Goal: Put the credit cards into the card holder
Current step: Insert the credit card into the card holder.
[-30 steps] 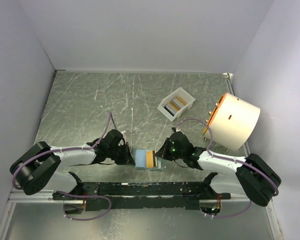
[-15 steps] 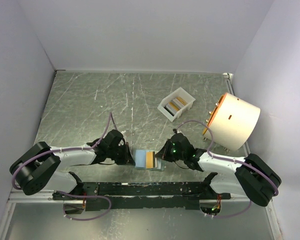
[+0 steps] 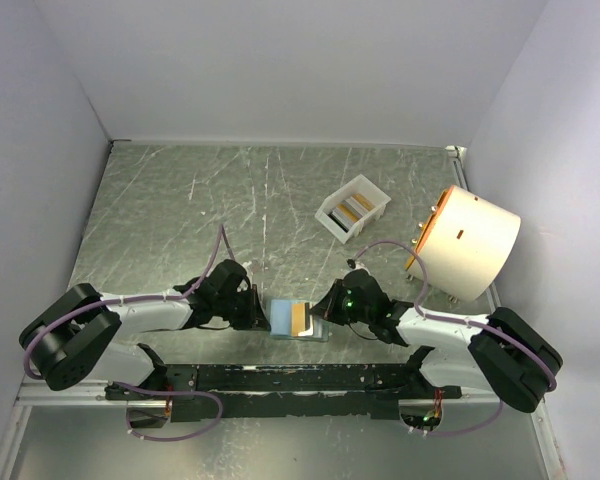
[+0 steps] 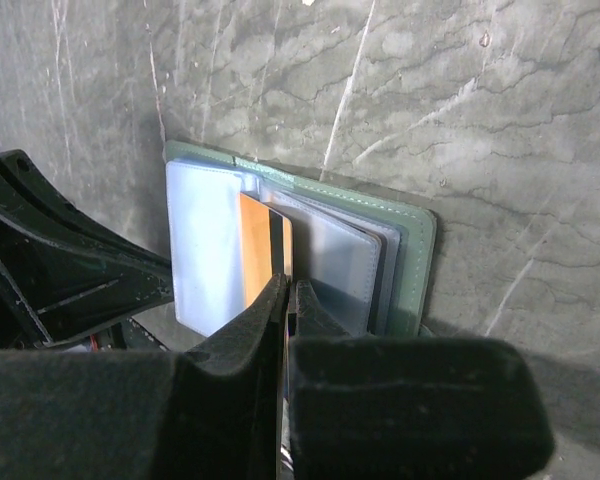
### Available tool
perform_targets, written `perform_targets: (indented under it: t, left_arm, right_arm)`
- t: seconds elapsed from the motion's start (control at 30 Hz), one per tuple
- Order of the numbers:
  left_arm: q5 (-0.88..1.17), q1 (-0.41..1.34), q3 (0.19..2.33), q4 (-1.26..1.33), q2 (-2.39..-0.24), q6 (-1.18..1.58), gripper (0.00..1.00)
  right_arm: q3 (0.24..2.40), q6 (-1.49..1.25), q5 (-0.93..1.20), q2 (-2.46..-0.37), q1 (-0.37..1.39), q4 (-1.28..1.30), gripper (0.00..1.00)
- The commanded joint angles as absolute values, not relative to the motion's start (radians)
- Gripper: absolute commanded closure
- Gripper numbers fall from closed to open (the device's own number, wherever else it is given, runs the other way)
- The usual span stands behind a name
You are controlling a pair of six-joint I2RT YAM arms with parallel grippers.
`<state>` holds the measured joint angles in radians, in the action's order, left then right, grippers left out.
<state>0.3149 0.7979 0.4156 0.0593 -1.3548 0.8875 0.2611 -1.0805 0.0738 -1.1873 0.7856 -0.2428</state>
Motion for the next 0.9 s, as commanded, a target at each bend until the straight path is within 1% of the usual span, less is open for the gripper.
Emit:
perform_targets:
  t: [0.0, 0.4, 0.87]
  left_arm:
    - [0.275, 0.823, 0.381, 0.039, -1.381, 0.886, 0.92]
    - [0.275, 0.833, 0.372, 0.050, -1.379, 0.895, 0.92]
    - [0.281, 0.846, 0.368, 0.069, -1.383, 0.913, 0.91]
  right_arm:
    - [0.246, -1.101, 0.021, -1.195, 0.787, -0.261, 1.00]
    - [0.224, -1.108, -0.026, -1.153, 0.786, -0.261, 1.00]
    - [0.229, -1.143, 0.014, -1.258, 0.819, -0.362, 1.00]
